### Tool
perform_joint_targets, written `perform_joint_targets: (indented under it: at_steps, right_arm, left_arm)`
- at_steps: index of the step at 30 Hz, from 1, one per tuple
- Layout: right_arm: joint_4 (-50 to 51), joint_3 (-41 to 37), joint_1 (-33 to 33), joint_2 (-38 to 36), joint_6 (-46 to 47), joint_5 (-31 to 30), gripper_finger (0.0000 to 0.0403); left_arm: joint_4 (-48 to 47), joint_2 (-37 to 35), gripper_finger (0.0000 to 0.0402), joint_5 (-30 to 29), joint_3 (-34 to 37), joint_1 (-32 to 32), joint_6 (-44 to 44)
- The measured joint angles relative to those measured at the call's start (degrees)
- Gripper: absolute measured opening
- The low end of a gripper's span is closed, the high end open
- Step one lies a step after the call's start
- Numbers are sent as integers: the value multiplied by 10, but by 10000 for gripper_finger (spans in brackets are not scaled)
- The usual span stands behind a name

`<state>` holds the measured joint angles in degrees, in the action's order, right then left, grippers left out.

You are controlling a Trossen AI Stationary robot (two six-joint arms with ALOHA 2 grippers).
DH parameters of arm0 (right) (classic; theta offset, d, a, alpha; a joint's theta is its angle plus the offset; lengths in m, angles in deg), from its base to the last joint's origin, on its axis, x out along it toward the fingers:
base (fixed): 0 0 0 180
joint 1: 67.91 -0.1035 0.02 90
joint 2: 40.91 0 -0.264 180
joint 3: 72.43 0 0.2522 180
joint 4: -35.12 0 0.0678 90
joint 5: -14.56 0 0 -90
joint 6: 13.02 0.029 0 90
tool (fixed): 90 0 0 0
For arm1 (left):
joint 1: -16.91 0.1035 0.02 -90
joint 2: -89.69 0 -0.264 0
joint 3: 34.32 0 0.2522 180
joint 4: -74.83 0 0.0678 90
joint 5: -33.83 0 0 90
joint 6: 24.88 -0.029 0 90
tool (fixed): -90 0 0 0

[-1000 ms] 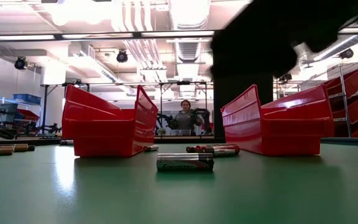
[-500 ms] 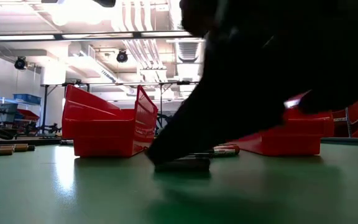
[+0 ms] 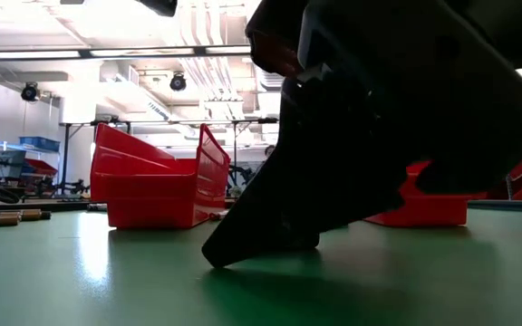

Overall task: Sort batteries
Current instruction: Put the silver battery into the right red bin

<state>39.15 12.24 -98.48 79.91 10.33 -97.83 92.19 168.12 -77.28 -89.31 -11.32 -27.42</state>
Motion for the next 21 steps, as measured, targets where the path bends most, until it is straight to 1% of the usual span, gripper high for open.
perform_joint_targets:
  at_steps: [7,10,14,18,21]
  right_arm:
    - [1,-1,0,0,2,3,254]
    - [18,-1,0,0,3,8,253]
    - [46,0,0,-6,4,20,238]
    - [58,0,1,-11,2,55,218]
    - [64,-1,1,-16,1,66,202]
  left_arm:
    - [-1,0,249,-5,1,2,2]
    - [-2,0,249,-5,1,2,2]
    - [-3,0,249,-5,1,2,2]
    - [-5,0,249,-6,1,2,3]
    - [-5,0,249,-7,1,2,3]
